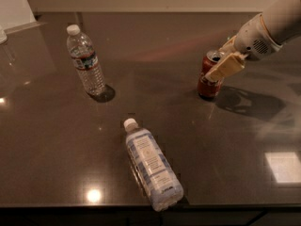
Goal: Move coke can near blue plastic bottle
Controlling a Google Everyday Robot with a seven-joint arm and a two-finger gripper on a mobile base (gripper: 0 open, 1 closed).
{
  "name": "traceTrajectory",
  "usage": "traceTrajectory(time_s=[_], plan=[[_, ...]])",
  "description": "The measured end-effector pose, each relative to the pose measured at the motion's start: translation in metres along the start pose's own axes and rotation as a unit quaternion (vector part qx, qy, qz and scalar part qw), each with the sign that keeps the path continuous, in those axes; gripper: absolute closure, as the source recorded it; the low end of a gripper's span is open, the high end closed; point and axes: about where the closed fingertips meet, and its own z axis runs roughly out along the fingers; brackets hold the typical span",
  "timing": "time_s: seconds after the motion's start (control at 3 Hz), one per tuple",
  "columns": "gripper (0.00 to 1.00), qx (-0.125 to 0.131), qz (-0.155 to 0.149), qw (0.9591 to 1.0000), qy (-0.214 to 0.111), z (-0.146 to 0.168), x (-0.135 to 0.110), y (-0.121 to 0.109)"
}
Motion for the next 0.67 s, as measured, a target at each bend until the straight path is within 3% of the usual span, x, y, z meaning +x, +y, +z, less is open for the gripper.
traceTrajectory(time_s=[0.33,0.67], plan=[[0.96,-0.014,-0.017,0.9998,0.002,-0.009,-0.004,0.023],[1.00,-0.038,-0.029,0.9988,0.002,-0.019,-0.007,0.053]])
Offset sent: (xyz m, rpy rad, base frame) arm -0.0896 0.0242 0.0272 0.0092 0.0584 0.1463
